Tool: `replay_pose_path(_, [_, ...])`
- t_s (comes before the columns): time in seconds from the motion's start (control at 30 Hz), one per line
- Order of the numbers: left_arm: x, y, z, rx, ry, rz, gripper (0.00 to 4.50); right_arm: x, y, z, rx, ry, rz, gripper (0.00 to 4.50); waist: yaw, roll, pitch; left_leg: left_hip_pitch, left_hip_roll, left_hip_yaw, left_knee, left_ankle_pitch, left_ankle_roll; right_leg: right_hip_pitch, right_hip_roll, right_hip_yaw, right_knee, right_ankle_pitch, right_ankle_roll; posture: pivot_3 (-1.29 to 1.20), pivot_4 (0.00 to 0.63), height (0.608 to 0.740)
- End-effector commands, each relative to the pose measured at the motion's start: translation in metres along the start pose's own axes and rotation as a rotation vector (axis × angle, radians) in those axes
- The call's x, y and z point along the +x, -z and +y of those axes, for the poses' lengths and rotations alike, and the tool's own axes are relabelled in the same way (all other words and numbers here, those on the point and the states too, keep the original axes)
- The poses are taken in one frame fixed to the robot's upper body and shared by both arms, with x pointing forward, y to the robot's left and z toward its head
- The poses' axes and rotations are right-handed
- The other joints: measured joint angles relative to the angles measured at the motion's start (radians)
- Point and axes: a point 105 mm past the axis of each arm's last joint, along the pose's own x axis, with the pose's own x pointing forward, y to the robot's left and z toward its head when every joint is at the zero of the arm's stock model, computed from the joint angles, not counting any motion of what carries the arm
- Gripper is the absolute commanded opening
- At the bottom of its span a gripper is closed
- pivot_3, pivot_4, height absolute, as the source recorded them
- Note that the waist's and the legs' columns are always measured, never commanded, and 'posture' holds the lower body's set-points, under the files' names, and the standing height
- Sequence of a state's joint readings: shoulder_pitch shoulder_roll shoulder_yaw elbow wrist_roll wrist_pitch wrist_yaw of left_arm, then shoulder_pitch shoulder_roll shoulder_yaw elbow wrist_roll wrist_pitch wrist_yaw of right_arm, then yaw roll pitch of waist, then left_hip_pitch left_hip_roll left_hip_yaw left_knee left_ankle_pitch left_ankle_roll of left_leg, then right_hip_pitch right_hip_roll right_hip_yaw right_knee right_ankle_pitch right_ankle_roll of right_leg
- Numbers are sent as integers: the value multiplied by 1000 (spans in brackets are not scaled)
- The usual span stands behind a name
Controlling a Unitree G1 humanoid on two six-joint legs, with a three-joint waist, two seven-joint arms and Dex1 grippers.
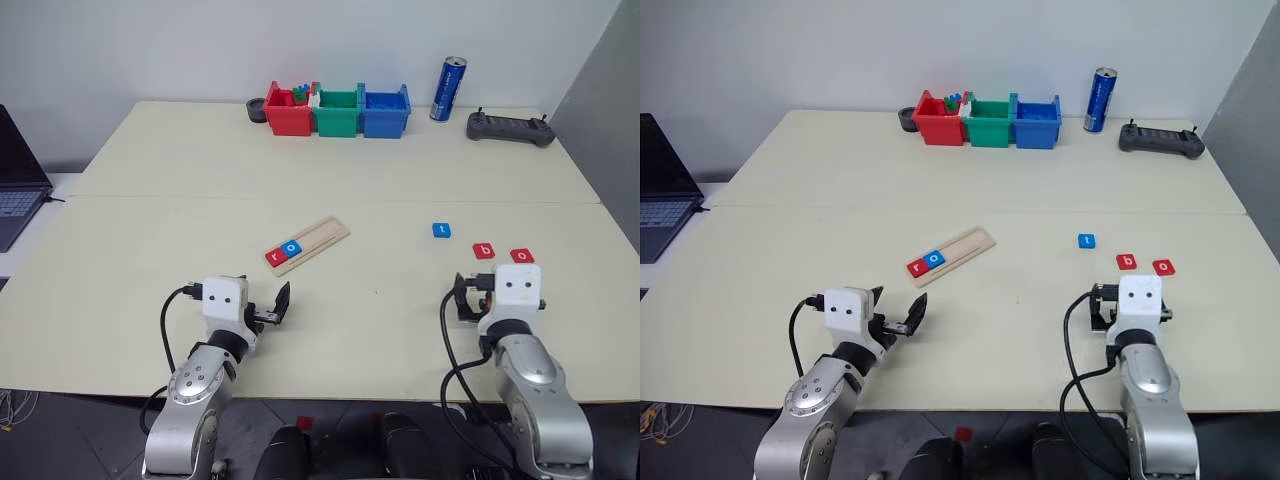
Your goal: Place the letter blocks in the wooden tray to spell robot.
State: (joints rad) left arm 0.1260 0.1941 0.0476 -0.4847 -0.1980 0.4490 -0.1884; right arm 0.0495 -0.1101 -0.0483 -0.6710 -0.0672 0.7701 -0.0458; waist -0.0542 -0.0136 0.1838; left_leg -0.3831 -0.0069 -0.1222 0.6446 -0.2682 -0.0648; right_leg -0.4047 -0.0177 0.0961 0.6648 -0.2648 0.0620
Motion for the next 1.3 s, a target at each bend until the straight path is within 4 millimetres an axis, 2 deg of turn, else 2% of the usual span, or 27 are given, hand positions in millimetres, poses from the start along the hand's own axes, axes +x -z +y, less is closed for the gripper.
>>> replay_pose_path(0.03, [-2, -18, -4, 32, 23, -73, 4500, 0, -12, 0, 1, 12, -59, 4450, 0, 0, 0, 0, 0, 0, 0, 0, 0, 0, 0, 0, 0, 0, 0, 0, 150, 740])
replay_pose_path(0.63, [3, -19, -3, 13, 47, -87, 4500, 0, -13, -2, -4, 24, -65, 4450, 0, 0, 0, 0, 0, 0, 0, 0, 0, 0, 0, 0, 0, 0, 0, 0, 150, 740])
replay_pose_path(0.8, [9, -24, 3, 43, 76, -98, 4500, 4, -20, 0, -7, -9, -92, 4450, 0, 0, 0, 0, 0, 0, 0, 0, 0, 0, 0, 0, 0, 0, 0, 0, 150, 740])
replay_pose_path(0.9, [17, -34, 13, 68, 122, -128, 4500, 6, -34, 16, 6, -154, -155, 4450, -1, 0, 0, 0, 0, 0, 0, 0, 0, 0, 0, 0, 0, 0, 0, 0, 150, 740])
replay_pose_path(1.03, [34, -47, 30, 90, 235, -132, 4500, 3, -57, 45, 16, -474, -240, 4450, -2, 0, 0, 0, 0, 0, 0, 0, 0, 0, 1, -1, 0, 0, 0, 0, 150, 740])
replay_pose_path(1.2, [61, -53, 29, 123, 476, -94, 4500, -15, -80, 78, -14, -930, -274, 4450, -3, 0, 0, 0, 0, 0, 0, 0, 0, 1, 1, -1, 0, 0, 0, 0, 150, 740])
replay_pose_path(1.3, [73, -48, 31, 144, 559, -56, 4500, -22, -83, 83, -50, -1082, -256, 4450, -2, -1, 0, 0, 0, -1, 0, 0, 0, 1, 1, -3, 0, 0, 0, 0, 150, 740])
